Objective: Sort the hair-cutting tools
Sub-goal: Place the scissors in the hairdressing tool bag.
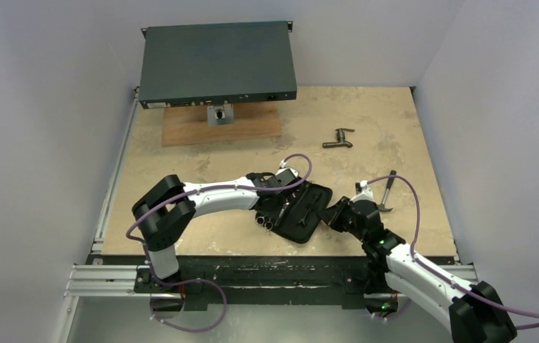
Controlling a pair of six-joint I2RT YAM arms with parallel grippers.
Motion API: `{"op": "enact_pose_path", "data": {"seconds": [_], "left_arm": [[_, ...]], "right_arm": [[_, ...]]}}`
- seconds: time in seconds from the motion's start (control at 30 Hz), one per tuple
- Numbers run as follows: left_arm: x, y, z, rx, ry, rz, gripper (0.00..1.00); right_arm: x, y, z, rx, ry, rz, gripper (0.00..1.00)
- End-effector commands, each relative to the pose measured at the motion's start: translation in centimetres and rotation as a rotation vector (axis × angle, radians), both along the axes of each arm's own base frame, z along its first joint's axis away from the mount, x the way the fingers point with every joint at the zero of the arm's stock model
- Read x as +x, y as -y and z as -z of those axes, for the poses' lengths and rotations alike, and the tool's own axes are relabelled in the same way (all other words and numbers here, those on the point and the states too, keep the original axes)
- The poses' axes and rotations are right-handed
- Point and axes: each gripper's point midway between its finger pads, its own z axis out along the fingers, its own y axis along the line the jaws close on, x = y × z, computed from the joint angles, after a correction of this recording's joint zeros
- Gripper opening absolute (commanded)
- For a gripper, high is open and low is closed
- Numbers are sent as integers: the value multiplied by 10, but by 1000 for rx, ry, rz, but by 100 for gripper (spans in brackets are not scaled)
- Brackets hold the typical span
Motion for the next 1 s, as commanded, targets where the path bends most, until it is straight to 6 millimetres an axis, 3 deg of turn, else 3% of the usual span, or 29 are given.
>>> {"op": "enact_pose_path", "data": {"seconds": [0.0,0.13,0.4,0.97], "left_arm": [[12,-5,-27,-34,86,-16,0],[5,-19,-38,-55,105,-44,3],[-18,-23,-30,-89,51,-42,41],[-27,-9,-13,-61,12,36,39]], "right_arm": [[-4,-7,-6,-6,0,-52,0],[-3,-6,-6,-7,2,-48,0],[-3,-6,-6,-7,2,-47,0],[-4,-6,-6,-8,0,-45,0]]}}
